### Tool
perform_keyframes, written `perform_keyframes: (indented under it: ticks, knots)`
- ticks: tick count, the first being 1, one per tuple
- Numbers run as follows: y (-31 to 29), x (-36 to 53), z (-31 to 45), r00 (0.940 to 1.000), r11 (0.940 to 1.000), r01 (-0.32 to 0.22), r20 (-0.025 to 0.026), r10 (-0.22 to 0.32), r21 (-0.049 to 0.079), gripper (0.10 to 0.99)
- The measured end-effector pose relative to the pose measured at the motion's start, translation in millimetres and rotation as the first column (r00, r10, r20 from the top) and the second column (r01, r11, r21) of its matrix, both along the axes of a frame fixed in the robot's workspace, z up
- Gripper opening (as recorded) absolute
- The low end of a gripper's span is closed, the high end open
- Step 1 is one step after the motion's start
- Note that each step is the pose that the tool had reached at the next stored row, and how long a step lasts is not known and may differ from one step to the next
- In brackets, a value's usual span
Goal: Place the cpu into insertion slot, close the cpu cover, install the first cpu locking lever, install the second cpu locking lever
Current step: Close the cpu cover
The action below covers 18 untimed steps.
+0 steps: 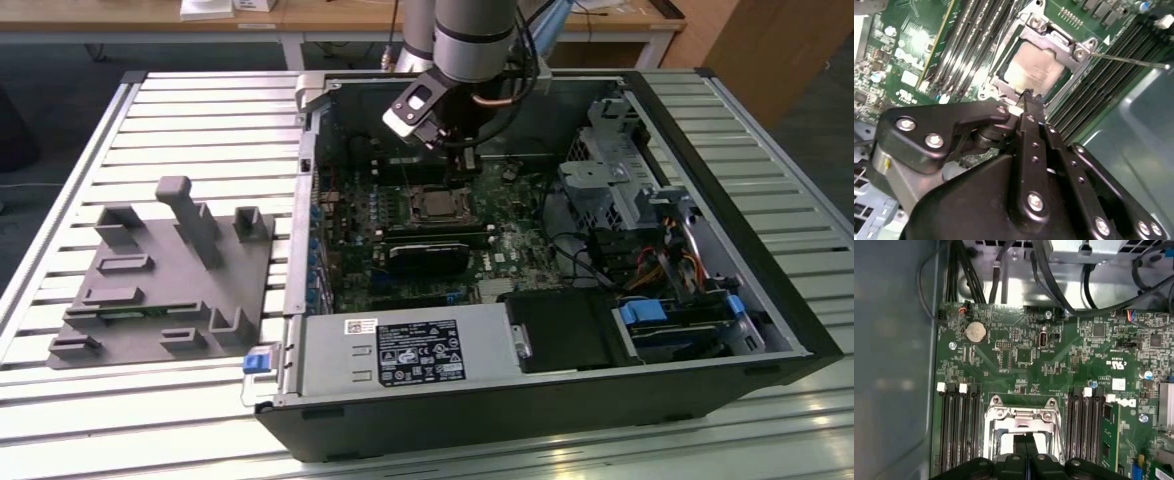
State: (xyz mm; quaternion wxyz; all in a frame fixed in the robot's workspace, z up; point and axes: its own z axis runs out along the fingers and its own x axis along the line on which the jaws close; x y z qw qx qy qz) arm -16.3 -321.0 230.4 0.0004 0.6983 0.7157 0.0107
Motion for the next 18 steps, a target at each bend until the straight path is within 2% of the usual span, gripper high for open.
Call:
perform_keyframes:
  ticks: [3, 5, 12, 18]
  knots:
    - [0.0, -0.3, -5.3, 1.0000, 1.0000, 0.000, -0.0024, 0.000, 0.000, 0.106]
    - [0.0, -2.1, -6.2, 1.0000, 1.0000, 0.000, -0.0025, 0.000, 0.002, 0.106]
    - [0.1, -17.5, -9.0, 1.0000, 1.0000, 0.000, -0.0024, 0.000, 0.003, 0.106]
    - [0.0, -20.2, -16.6, 1.0000, 1.0000, 0.000, -0.0028, 0.000, 0.002, 0.106]
